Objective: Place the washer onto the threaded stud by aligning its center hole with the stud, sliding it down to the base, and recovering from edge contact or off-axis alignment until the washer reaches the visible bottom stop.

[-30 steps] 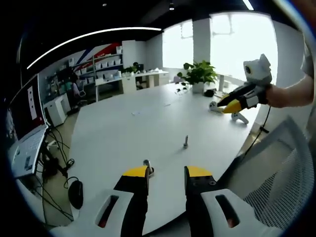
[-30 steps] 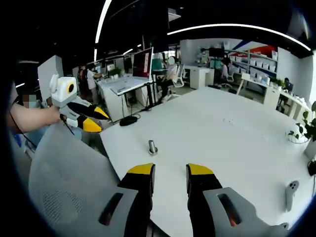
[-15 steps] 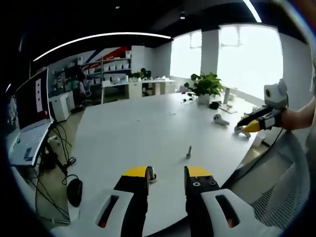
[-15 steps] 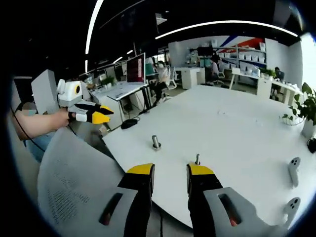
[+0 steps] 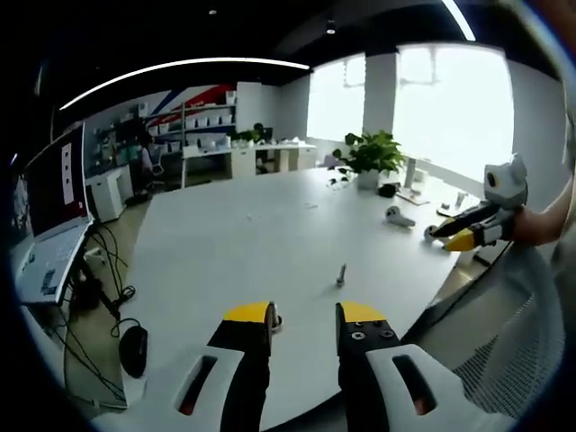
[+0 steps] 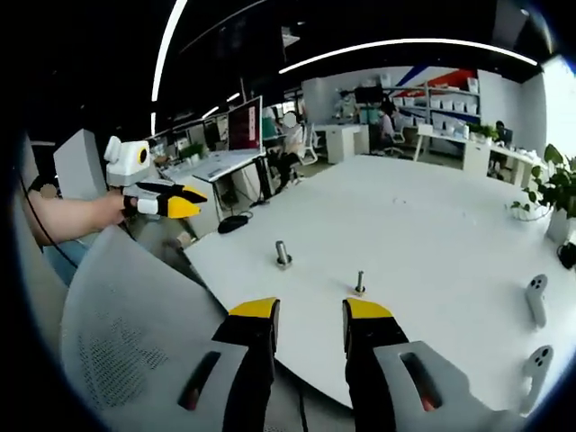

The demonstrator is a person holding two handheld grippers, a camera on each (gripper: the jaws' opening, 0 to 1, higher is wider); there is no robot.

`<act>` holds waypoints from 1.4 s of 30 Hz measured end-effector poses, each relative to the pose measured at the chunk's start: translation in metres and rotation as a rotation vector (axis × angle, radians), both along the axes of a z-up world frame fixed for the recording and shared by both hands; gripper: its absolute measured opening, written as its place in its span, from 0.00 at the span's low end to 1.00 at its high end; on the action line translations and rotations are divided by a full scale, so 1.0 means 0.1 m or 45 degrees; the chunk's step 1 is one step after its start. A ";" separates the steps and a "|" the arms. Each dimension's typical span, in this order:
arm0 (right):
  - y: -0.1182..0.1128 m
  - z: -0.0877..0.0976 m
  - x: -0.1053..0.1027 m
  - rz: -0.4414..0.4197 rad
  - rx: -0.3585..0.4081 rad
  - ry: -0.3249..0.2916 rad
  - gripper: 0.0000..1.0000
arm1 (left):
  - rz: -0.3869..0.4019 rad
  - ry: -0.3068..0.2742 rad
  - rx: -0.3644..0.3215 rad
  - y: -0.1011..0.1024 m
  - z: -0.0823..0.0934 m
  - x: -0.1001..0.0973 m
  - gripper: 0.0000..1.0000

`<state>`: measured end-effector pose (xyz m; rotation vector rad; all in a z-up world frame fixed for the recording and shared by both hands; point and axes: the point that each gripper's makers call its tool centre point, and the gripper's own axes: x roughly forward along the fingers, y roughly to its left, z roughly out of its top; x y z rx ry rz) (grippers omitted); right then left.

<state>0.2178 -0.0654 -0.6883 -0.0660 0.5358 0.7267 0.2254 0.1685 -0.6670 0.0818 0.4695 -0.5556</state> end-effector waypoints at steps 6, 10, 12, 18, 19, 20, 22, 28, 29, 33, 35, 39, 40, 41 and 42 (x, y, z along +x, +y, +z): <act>-0.05 -0.04 0.02 -0.029 -0.037 0.005 0.34 | -0.018 0.025 -0.006 -0.03 -0.03 -0.01 0.26; -0.07 -0.08 0.02 -0.030 -0.058 0.019 0.34 | -0.030 0.024 0.017 -0.06 -0.04 -0.02 0.26; -0.09 -0.10 0.02 -0.042 -0.057 0.030 0.34 | -0.030 0.029 0.025 -0.06 -0.05 -0.02 0.26; -0.09 -0.12 0.02 -0.047 -0.052 0.045 0.35 | -0.026 0.037 0.029 -0.04 -0.06 -0.02 0.26; -0.10 -0.12 0.02 -0.050 -0.053 0.047 0.35 | -0.024 0.035 0.031 -0.05 -0.06 -0.02 0.26; -0.10 -0.12 0.02 -0.053 -0.053 0.046 0.35 | -0.022 0.034 0.031 -0.04 -0.06 -0.02 0.26; -0.11 -0.10 0.03 -0.064 -0.042 0.040 0.35 | -0.014 0.030 0.028 -0.03 -0.05 -0.02 0.26; -0.10 -0.10 0.02 -0.061 -0.033 0.045 0.35 | 0.006 0.018 0.013 0.01 -0.04 0.00 0.26; -0.10 -0.10 0.02 -0.058 -0.034 0.046 0.35 | 0.007 0.019 0.014 0.00 -0.03 0.00 0.26; -0.10 -0.10 0.00 -0.054 -0.034 0.038 0.35 | 0.004 0.007 0.004 -0.02 -0.01 -0.01 0.27; -0.10 -0.10 0.01 -0.057 -0.032 0.045 0.35 | 0.008 0.013 -0.004 0.00 -0.02 -0.01 0.27; -0.10 -0.11 0.00 -0.047 -0.042 0.041 0.35 | 0.023 0.011 -0.020 0.02 0.00 0.01 0.27; -0.10 -0.11 0.00 -0.048 -0.045 0.043 0.35 | 0.026 0.015 -0.026 0.02 -0.01 0.01 0.27; -0.11 -0.11 0.00 -0.051 -0.042 0.046 0.35 | 0.028 0.019 -0.027 0.02 -0.01 0.01 0.27; -0.10 -0.11 0.00 -0.050 -0.041 0.045 0.34 | 0.031 0.018 -0.027 0.03 -0.01 0.01 0.27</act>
